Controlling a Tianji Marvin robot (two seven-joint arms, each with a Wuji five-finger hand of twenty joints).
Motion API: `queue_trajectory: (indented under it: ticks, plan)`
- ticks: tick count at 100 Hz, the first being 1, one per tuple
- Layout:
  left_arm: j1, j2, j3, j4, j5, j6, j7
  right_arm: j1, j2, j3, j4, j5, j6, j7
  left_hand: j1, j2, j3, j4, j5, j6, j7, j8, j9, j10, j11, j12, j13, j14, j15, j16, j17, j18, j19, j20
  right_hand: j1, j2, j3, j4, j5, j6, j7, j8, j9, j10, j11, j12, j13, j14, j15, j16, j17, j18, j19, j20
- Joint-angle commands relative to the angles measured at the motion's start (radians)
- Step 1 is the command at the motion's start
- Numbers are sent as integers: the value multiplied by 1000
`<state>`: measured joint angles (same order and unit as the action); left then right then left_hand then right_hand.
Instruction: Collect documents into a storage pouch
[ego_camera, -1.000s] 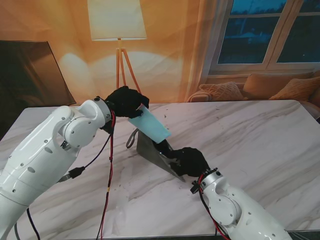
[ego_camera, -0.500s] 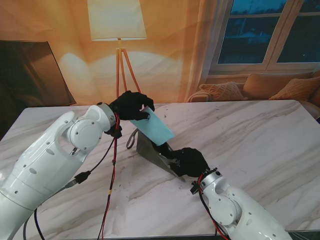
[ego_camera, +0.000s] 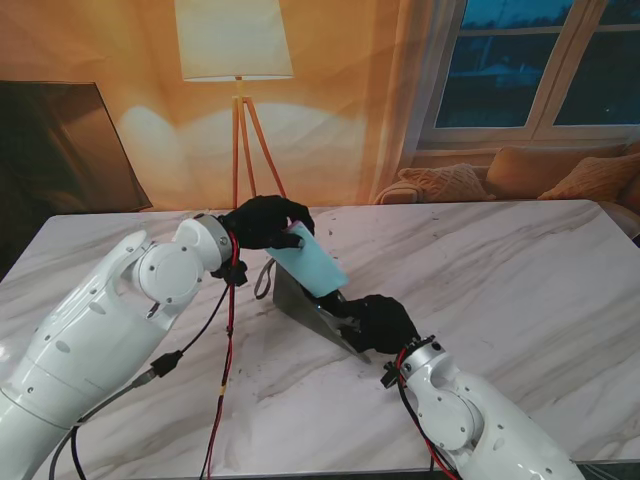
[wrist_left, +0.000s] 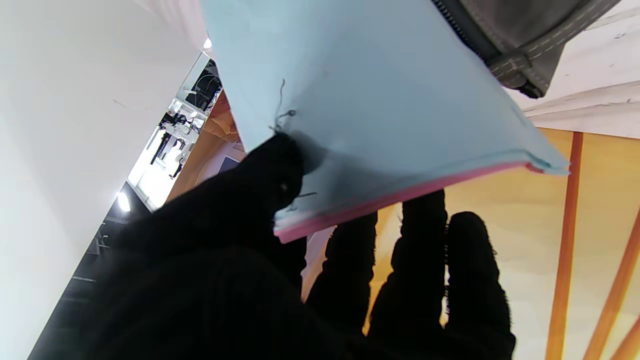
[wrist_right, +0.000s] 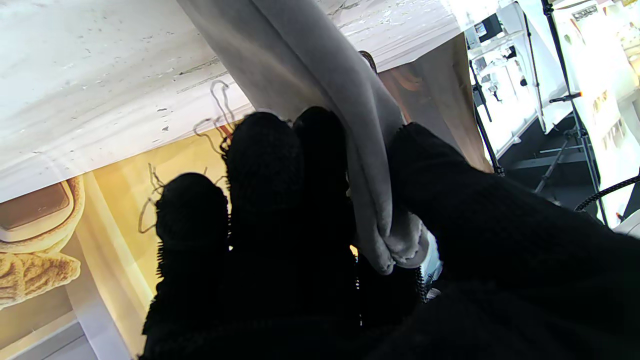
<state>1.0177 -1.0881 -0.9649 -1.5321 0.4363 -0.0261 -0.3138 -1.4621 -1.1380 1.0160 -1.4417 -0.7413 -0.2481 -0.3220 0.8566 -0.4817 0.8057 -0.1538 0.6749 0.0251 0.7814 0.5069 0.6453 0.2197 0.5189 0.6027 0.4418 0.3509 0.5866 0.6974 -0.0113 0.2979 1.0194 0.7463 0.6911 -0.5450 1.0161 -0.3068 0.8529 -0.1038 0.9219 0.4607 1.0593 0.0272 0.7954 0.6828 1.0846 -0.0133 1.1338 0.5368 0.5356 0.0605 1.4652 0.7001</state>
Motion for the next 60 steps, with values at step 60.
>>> queue_trajectory:
  ticks: [60]
  plan:
    - [-2, 32, -4, -39, -29, -67, -141, -2, -1, -7, 5, 5, 9, 15, -249, 4, -6, 14, -18, 16, -170, 33, -88, -28, -81, -48, -66, -48, -84, -13, -78, -3, -129, -8, 57, 54, 50, 47, 58, -112, 67, -3, -16, -1, -6, 1, -18, -50, -17, 9, -8, -17, -5, -1]
